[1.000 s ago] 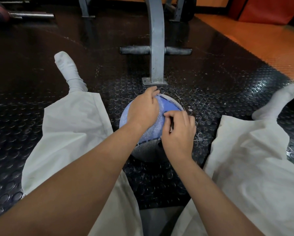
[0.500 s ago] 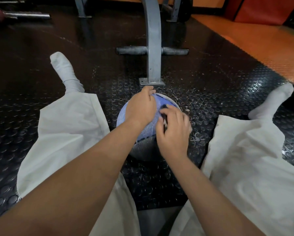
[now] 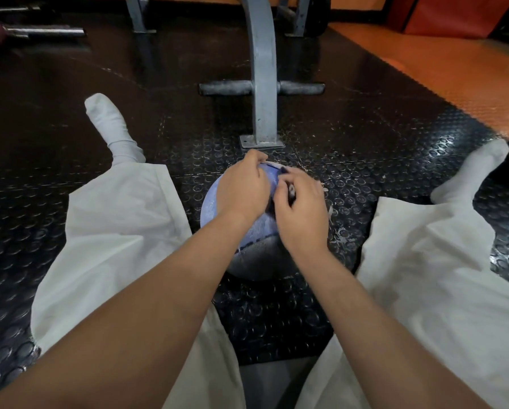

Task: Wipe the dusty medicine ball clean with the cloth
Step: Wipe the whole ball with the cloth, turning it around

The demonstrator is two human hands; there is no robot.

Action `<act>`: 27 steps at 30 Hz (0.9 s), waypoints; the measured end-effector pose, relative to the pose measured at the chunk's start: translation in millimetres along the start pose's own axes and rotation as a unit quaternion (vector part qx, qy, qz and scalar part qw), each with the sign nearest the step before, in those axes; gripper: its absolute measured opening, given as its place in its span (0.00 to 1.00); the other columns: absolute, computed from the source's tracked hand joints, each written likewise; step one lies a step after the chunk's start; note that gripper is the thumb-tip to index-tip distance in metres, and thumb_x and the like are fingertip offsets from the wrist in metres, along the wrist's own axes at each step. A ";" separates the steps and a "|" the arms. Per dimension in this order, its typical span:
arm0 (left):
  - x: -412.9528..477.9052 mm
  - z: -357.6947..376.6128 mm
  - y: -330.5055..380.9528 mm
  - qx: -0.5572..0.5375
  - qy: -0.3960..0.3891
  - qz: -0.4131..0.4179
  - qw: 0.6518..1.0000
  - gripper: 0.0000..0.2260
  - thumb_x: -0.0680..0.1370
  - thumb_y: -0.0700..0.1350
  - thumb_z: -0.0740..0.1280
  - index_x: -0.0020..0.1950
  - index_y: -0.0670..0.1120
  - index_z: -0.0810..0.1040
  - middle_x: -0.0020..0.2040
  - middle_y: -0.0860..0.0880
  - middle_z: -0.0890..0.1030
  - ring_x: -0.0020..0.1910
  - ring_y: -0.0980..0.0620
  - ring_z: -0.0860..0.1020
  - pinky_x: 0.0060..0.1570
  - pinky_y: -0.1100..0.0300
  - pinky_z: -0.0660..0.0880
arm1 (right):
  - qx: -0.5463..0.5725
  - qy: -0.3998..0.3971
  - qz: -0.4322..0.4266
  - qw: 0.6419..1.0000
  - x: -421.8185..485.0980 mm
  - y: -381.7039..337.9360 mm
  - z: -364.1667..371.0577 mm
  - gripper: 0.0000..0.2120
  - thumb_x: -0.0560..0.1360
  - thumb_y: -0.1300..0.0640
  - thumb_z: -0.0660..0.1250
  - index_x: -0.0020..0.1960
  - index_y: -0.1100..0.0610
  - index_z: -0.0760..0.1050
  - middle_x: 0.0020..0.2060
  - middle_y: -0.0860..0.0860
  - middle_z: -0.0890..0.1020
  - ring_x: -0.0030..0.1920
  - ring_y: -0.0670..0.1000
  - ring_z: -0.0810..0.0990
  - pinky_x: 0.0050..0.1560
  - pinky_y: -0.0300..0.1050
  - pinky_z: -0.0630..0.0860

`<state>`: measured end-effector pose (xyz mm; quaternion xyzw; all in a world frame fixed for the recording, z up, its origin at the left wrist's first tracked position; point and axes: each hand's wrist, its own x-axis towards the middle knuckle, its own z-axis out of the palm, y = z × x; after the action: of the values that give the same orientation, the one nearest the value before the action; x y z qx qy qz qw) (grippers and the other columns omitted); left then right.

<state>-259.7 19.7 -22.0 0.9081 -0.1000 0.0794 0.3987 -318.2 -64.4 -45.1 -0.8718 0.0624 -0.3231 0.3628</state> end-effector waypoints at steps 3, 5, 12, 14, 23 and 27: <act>9.0 -0.5 -3.8 0.003 -0.013 -0.011 1.000 0.15 0.82 0.40 0.53 0.62 0.49 0.75 0.54 0.48 0.82 0.46 0.47 0.77 0.42 0.55 0.68 | -0.010 0.010 -0.076 0.997 -43.1 20.7 -0.4 0.12 0.79 0.60 0.57 0.55 0.62 0.77 0.61 0.56 0.78 0.66 0.53 0.70 0.72 0.48 0.59; 11.5 -1.5 -4.0 0.004 -0.023 -0.012 1.000 0.15 0.82 0.40 0.53 0.62 0.49 0.75 0.51 0.48 0.81 0.40 0.49 0.74 0.37 0.56 0.64 | -0.005 -0.003 -0.101 0.995 -52.4 28.5 0.4 0.13 0.79 0.59 0.57 0.55 0.62 0.78 0.62 0.56 0.78 0.68 0.55 0.69 0.73 0.44 0.56; 2.8 -6.3 -5.5 -0.003 -0.028 0.005 1.000 0.16 0.82 0.39 0.53 0.65 0.45 0.75 0.65 0.49 0.78 0.61 0.48 0.75 0.53 0.57 0.68 | -0.048 -0.062 -0.031 0.996 24.4 -2.2 -4.1 0.09 0.79 0.60 0.60 0.50 0.58 0.79 0.48 0.52 0.83 0.51 0.50 0.76 0.67 0.49 0.63; -0.4 -6.5 -4.5 -0.013 -0.018 0.011 1.000 0.15 0.81 0.40 0.55 0.63 0.45 0.76 0.63 0.49 0.79 0.60 0.48 0.76 0.53 0.57 0.69 | -0.080 -0.094 0.016 0.992 35.1 -10.1 -2.5 0.10 0.80 0.55 0.59 0.52 0.53 0.78 0.50 0.49 0.82 0.56 0.52 0.75 0.71 0.55 0.56; 14.3 -1.8 -2.9 -0.017 -0.017 -0.011 1.000 0.15 0.82 0.41 0.53 0.60 0.49 0.77 0.56 0.50 0.81 0.48 0.50 0.77 0.45 0.54 0.72 | -0.048 0.000 -0.046 0.998 -31.2 12.7 -0.8 0.16 0.79 0.51 0.55 0.57 0.53 0.78 0.60 0.45 0.79 0.55 0.51 0.72 0.56 0.61 0.72; 9.5 0.1 -0.4 -0.016 -0.031 0.025 0.999 0.14 0.82 0.41 0.55 0.60 0.46 0.78 0.61 0.51 0.80 0.58 0.49 0.76 0.55 0.53 0.72 | -0.006 -0.015 0.016 1.000 8.8 4.6 -8.0 0.11 0.78 0.58 0.61 0.55 0.52 0.80 0.41 0.41 0.77 0.53 0.50 0.70 0.57 0.60 0.71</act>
<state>-250.4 18.8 -20.2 0.9010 -0.1360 0.0590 0.4076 -315.6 -75.5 -39.5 -0.8777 0.0726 -0.3034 0.3637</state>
